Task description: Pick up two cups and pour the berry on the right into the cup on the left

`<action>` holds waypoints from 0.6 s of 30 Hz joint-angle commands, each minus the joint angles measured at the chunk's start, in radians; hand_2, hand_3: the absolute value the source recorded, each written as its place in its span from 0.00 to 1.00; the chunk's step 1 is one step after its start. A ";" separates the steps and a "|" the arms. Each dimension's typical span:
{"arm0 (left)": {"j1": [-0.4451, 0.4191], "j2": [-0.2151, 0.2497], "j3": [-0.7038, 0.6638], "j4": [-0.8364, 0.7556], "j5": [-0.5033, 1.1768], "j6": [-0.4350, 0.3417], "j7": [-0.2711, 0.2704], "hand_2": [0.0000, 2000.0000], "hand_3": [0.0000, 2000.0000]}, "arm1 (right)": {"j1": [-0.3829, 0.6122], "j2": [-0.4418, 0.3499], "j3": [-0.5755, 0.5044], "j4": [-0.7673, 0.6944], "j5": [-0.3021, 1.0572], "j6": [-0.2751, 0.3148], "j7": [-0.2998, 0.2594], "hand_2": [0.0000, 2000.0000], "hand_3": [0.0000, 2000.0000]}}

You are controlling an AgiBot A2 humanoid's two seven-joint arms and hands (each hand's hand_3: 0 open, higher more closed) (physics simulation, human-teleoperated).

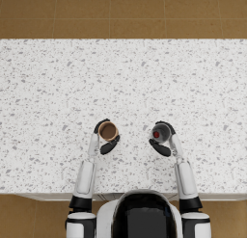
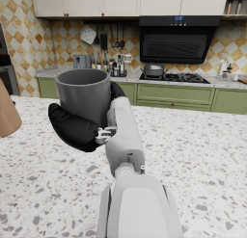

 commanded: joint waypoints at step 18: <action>0.131 0.090 0.094 0.083 0.203 -0.008 0.000 1.00 0.64 | 0.391 -0.175 0.094 -0.165 0.443 0.002 -0.001 1.00 0.64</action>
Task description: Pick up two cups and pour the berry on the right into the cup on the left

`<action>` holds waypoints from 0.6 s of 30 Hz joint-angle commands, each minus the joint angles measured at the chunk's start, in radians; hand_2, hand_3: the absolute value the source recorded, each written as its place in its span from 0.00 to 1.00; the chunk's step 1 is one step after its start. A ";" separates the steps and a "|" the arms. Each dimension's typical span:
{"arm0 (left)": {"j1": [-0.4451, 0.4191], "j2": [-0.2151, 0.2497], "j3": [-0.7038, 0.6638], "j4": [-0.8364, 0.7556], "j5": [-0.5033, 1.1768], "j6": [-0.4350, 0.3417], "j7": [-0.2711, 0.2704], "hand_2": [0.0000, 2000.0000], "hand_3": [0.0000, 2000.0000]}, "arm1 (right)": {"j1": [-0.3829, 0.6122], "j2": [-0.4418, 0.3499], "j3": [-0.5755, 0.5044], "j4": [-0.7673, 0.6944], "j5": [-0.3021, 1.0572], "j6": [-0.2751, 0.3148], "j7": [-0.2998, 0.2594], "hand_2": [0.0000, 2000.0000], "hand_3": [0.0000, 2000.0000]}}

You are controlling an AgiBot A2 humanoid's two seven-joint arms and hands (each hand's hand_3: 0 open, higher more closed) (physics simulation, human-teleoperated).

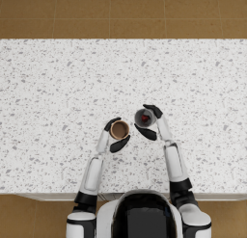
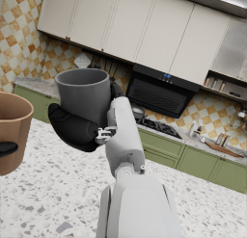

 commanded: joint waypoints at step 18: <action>0.055 0.045 0.011 0.105 0.003 -0.002 0.000 1.00 0.64 | 0.166 -0.005 0.129 0.036 0.577 -0.025 -0.002 1.00 0.64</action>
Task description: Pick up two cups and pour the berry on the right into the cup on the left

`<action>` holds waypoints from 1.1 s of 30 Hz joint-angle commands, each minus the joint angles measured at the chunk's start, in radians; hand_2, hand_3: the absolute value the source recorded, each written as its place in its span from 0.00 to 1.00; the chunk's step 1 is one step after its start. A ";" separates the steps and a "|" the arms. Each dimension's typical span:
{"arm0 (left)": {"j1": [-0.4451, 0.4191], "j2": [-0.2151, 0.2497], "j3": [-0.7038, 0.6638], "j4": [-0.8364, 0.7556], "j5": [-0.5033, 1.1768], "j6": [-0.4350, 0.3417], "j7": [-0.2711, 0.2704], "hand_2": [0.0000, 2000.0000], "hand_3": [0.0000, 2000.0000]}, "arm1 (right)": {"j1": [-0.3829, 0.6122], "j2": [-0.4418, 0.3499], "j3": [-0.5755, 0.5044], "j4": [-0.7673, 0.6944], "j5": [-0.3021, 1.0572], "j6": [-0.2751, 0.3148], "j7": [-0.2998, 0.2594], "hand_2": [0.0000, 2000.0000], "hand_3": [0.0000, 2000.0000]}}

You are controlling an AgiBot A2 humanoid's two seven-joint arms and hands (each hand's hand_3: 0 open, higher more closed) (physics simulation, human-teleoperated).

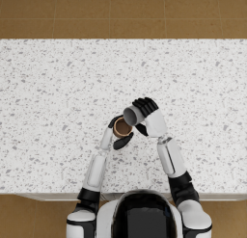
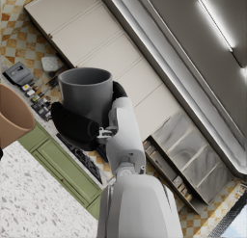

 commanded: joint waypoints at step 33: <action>0.053 0.050 -0.017 0.074 0.000 -0.002 0.001 1.00 0.64 | 0.026 0.004 0.109 0.118 1.058 0.003 0.003 1.00 0.64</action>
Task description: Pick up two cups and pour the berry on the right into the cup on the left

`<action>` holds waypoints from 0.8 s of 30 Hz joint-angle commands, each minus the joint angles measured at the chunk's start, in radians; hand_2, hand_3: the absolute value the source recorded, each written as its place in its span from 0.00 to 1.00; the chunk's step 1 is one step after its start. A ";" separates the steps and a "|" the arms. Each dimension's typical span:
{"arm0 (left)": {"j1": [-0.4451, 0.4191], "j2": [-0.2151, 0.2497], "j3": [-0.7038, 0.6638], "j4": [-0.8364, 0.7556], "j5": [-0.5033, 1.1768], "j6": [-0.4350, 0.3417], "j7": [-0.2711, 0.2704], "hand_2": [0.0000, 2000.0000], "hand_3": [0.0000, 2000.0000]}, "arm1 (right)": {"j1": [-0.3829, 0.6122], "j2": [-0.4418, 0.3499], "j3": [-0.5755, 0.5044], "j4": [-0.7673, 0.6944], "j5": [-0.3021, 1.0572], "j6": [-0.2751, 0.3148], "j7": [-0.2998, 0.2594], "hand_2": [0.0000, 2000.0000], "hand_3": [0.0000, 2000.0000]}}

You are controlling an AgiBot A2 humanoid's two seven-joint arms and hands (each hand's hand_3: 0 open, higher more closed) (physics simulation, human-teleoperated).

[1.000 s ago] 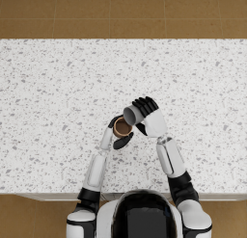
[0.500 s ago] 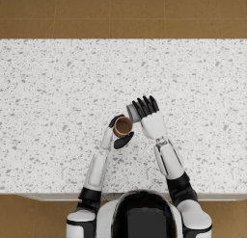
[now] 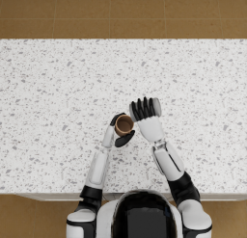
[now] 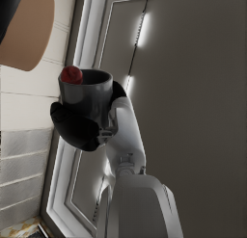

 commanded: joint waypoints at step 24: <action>-0.006 0.008 -0.051 0.000 0.000 0.000 0.000 1.00 0.64 | -0.034 -0.019 -0.008 -0.013 0.270 -0.005 0.002 1.00 0.64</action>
